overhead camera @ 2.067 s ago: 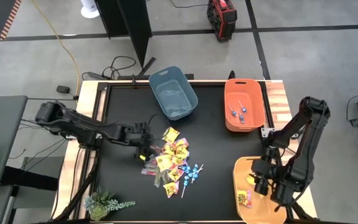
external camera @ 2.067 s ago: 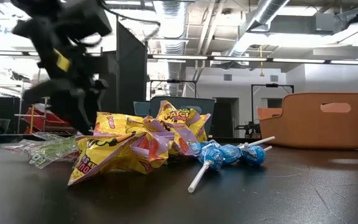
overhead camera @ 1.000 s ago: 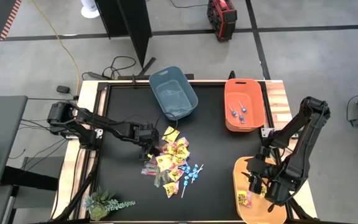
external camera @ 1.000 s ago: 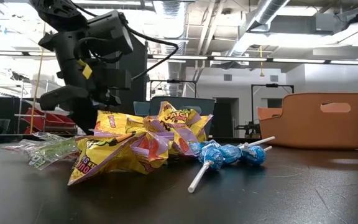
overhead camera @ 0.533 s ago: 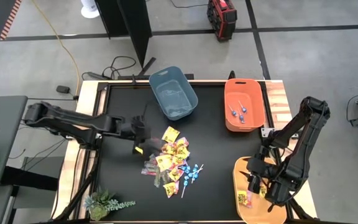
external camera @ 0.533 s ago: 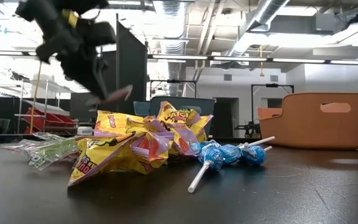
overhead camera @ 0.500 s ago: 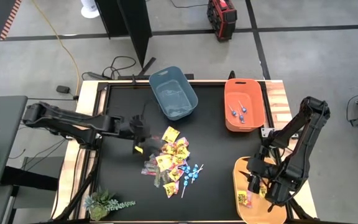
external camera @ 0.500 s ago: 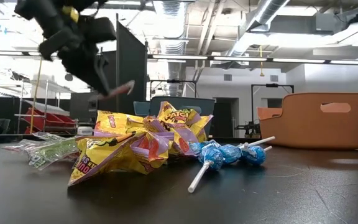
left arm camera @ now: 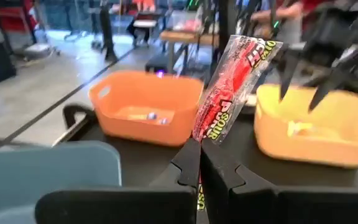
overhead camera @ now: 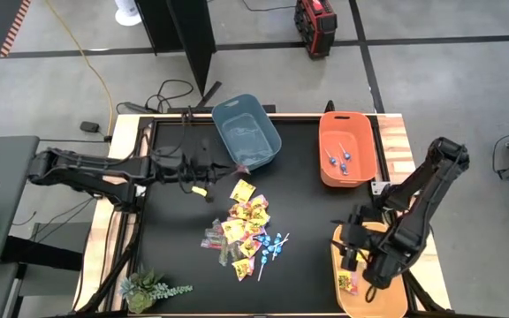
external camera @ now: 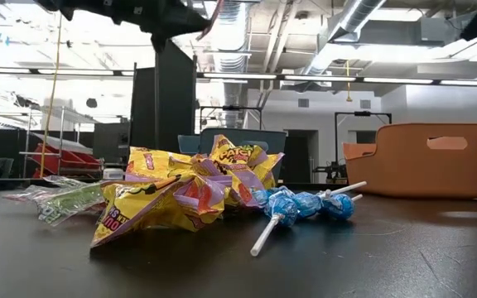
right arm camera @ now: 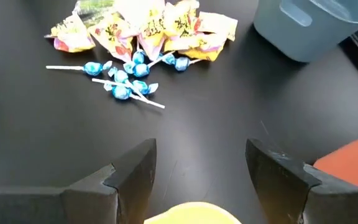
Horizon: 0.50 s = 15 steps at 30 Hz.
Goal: Sort candy
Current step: Put the transparent candy into the blue bin
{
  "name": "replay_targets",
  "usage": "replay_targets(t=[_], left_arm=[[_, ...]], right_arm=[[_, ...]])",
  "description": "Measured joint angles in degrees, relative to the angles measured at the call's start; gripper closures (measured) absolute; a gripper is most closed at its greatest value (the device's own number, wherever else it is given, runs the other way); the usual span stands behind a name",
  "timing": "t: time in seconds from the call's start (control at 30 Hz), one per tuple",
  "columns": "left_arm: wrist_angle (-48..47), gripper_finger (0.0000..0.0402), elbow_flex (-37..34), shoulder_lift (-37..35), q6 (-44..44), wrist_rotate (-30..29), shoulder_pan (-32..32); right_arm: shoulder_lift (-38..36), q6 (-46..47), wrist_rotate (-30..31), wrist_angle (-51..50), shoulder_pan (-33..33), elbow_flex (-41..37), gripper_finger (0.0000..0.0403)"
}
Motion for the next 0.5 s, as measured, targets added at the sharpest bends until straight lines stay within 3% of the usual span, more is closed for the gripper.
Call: replay_targets(t=[0.1,0.5], left_arm=[[0.7,0.0401,0.1,0.8,-1.5,-0.3,2.1],[5.2,0.0401,0.1,12.3,-12.5,-16.0,13.0]], right_arm=[[0.0,-3.8,-0.4,1.5,-1.6,0.0,0.0138],[-0.1,-9.3,-1.7,1.5,-5.1,0.0,0.0138]])
